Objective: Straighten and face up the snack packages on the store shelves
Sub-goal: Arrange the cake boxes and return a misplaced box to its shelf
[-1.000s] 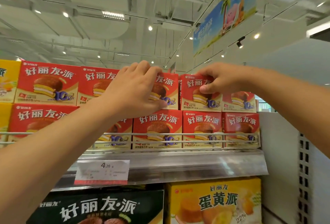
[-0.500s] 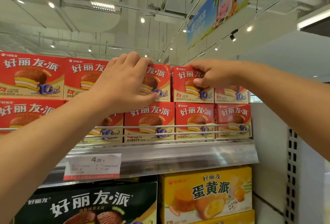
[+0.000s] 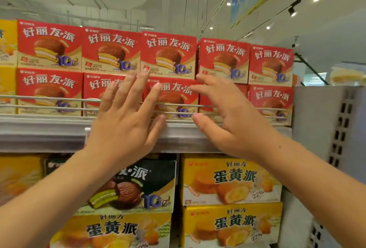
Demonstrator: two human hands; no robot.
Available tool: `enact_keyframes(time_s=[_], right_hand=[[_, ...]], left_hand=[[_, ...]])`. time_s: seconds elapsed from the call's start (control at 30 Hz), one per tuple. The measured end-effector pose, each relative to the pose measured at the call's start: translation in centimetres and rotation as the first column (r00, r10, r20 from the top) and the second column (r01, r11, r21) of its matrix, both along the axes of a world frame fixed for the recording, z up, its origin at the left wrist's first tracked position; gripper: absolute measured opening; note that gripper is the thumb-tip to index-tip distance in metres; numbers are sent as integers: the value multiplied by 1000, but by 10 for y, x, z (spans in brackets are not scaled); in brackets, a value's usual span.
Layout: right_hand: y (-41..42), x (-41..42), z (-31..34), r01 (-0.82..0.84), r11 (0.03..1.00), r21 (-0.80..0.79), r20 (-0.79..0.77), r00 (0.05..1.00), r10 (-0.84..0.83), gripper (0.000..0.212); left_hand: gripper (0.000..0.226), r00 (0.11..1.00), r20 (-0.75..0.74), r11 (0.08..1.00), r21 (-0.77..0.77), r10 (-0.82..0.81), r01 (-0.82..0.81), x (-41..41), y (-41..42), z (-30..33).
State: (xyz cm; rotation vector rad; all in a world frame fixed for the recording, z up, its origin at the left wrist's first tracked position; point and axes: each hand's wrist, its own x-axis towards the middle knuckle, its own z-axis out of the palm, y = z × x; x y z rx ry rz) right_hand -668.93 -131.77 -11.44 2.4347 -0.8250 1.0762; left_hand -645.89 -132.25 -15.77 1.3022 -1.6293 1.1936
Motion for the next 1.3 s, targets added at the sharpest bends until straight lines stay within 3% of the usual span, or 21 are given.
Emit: enact_keyframes(time_s=[0.17,0.3,0.47,0.63,0.83,0.9,1.0,1.07,1.17,1.3], right_hand=[[-3,23,-65,-14,999,-28,-65,998,12,58],[-7,38,-90,123,979,-164,-79,987,-138,54],[-3,52,-96,167,970,-179,72,985,-156,47],[10,69,-89,249,963,-107,130,963,-234,38],[17,82,-86,323,945,-44,180,933,-310,35],[18,83,-83,339,940,-37,175,928,-328,34],[19,83,-82,344,939,-33,176,926,-333,34],[18,83,-83,327,945,-32,194,929,-315,33],[15,83,-85,308,951,-37,212,932,-294,34],[11,82,-89,268,963,-24,257,933,-253,33]], left_hand=[[56,989,-7,986,79,144,-143,20,24,-27],[53,986,59,978,130,159,-165,31,33,-28],[57,992,13,976,179,125,-125,28,37,-27],[58,999,-45,968,251,18,-6,32,40,-20],[62,999,-31,956,294,-13,21,36,43,-19],[63,993,-39,962,246,-111,117,40,57,-33],[56,941,113,936,197,-318,293,54,80,-82],[60,961,100,944,237,-258,228,71,81,-108],[77,1000,-13,936,352,-14,18,94,69,-112],[92,980,-48,894,420,193,-156,110,54,-100]])
